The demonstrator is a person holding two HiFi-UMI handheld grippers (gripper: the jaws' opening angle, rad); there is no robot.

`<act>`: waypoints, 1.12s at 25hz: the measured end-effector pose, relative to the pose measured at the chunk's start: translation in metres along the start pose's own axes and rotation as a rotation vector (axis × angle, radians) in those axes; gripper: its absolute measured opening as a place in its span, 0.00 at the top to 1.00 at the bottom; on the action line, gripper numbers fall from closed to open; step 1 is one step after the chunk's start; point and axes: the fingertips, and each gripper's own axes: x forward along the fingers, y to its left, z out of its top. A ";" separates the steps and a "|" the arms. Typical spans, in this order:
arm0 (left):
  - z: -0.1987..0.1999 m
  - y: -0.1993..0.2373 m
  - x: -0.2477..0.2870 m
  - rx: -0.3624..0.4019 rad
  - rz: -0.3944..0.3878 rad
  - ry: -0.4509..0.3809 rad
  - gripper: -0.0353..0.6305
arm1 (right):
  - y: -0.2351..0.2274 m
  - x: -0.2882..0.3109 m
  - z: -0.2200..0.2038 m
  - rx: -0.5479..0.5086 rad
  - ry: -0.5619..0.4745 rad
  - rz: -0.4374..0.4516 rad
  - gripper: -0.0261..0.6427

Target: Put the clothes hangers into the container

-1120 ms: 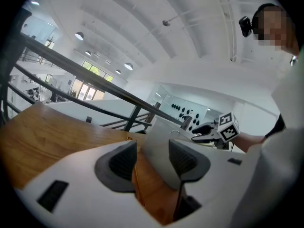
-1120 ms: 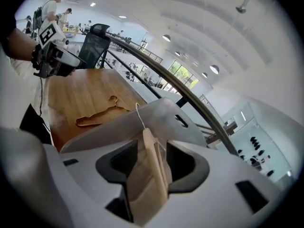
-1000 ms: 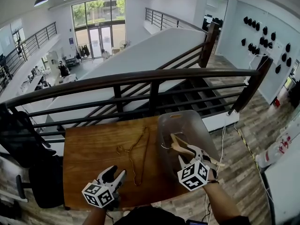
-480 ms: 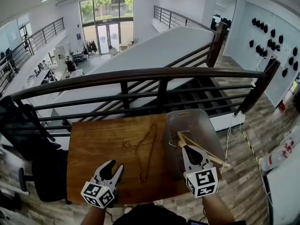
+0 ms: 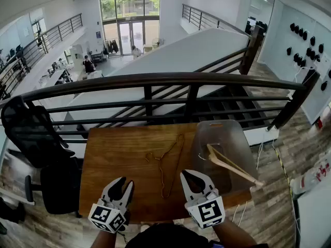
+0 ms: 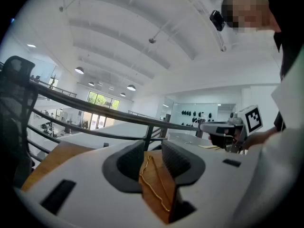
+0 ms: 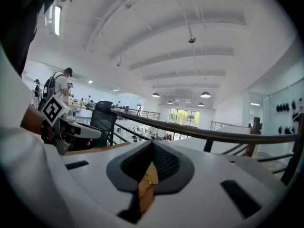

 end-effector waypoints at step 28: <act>-0.071 0.083 -0.090 -0.084 0.260 0.097 0.76 | 0.059 0.083 -0.242 0.097 0.571 0.076 0.89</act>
